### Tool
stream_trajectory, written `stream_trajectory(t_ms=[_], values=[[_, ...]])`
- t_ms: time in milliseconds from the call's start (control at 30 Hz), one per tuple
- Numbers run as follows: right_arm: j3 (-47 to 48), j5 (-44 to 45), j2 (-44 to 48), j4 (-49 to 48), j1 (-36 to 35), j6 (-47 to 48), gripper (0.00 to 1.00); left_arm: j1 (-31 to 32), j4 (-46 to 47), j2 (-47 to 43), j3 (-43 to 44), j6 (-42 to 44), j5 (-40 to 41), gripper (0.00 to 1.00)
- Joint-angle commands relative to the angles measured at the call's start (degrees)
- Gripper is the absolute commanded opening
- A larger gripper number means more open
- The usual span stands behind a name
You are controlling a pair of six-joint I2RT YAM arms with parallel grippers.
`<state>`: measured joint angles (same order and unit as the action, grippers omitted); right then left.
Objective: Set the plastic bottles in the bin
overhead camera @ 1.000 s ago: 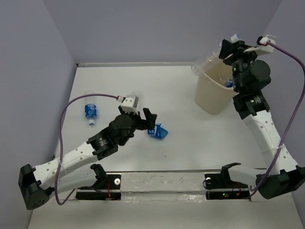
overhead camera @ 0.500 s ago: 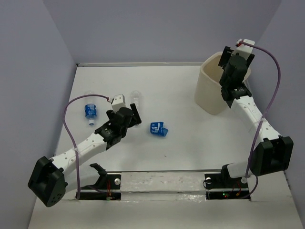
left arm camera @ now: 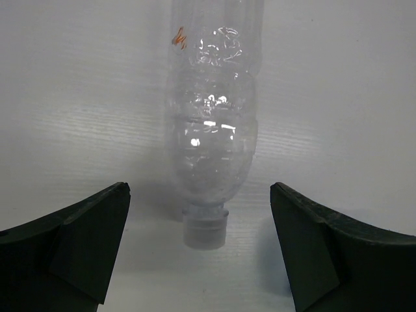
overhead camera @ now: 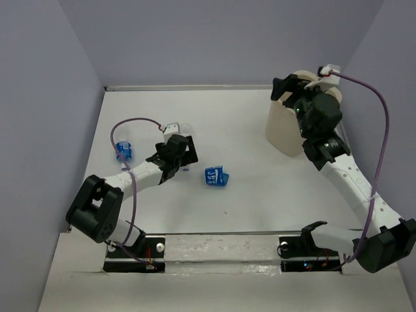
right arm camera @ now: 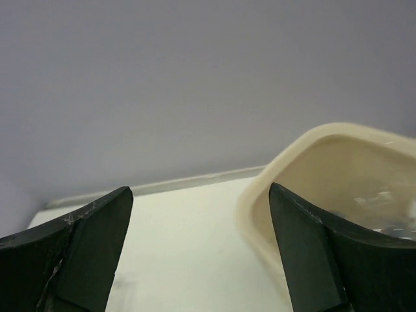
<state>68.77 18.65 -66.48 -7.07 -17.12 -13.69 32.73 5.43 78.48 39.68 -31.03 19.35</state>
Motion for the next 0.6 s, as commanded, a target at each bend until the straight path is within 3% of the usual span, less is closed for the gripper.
stream_trajectory(t_ms=[0,100,133,300,400,567], values=[[-4.4,-7.8,-2.5,-0.8,-10.5,-2.7,0.91,-1.8,4.1,5.7,5.8,2.5,-1.2,0.99],[-6.9,-12.5,-4.5,-2.1,-15.2,-4.6,0.92,-3.5,5.7,10.9,7.4,2.5,-2.3,0.9],[-8.2,-13.3,-5.7,-3.2,-16.9,-5.3,0.93,-3.9,6.9,11.9,7.9,2.6,-2.4,0.78],[-10.5,-17.3,-9.9,-4.7,-18.1,-9.4,0.95,-4.1,9.7,12.6,6.0,2.6,-4.0,0.41],[-10.9,-18.1,-12.4,-6.1,-18.1,-13.0,0.96,-3.9,12.7,9.0,2.0,2.3,-7.3,0.38],[-9.5,-26.7,-18.7,-8.9,-18.1,-19.5,1.0,-0.5,19.8,-5.9,-7.9,3.4,-14.7,0.38]])
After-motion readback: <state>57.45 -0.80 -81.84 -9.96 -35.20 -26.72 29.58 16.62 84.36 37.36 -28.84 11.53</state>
